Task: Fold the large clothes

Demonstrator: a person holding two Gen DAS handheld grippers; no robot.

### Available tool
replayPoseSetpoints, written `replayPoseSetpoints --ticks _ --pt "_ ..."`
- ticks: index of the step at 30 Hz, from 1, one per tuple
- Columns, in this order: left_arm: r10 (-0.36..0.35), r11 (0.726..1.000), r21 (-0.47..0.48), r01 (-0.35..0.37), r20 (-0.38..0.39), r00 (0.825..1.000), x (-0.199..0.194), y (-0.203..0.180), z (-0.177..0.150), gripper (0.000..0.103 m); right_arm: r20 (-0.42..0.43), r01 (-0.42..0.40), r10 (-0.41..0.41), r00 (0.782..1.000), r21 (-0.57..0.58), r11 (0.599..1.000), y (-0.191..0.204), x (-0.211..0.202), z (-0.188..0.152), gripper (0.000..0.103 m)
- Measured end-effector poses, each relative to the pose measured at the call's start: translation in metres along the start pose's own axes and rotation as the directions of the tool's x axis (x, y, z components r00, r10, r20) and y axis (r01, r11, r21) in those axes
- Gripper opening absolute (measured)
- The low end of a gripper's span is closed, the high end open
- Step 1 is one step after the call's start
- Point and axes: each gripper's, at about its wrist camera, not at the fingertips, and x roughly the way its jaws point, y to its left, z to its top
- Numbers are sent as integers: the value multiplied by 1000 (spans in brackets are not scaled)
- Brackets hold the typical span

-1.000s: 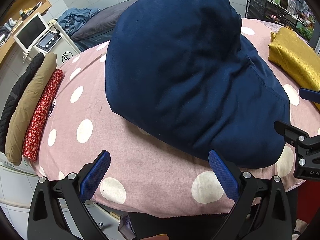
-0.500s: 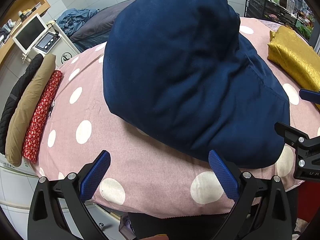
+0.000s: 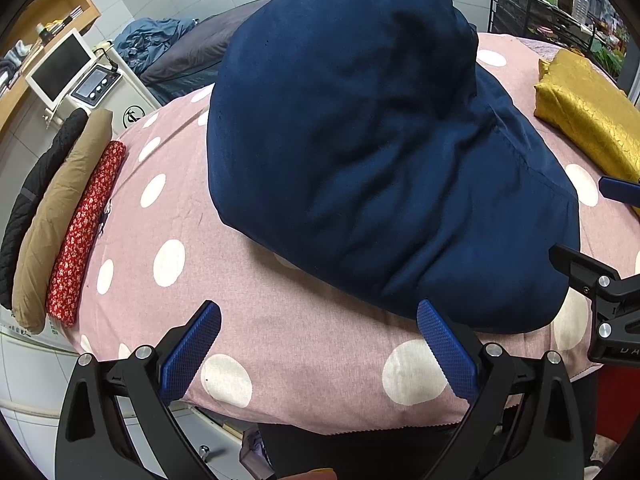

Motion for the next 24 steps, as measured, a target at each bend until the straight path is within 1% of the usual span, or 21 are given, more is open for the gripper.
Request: replayPoseSetpoints --ticks 24 --pt "-8 1000 14 8 -20 1000 6 -4 -2 97 -25 6 -5 1000 24 1000 -8 8 -1 93"
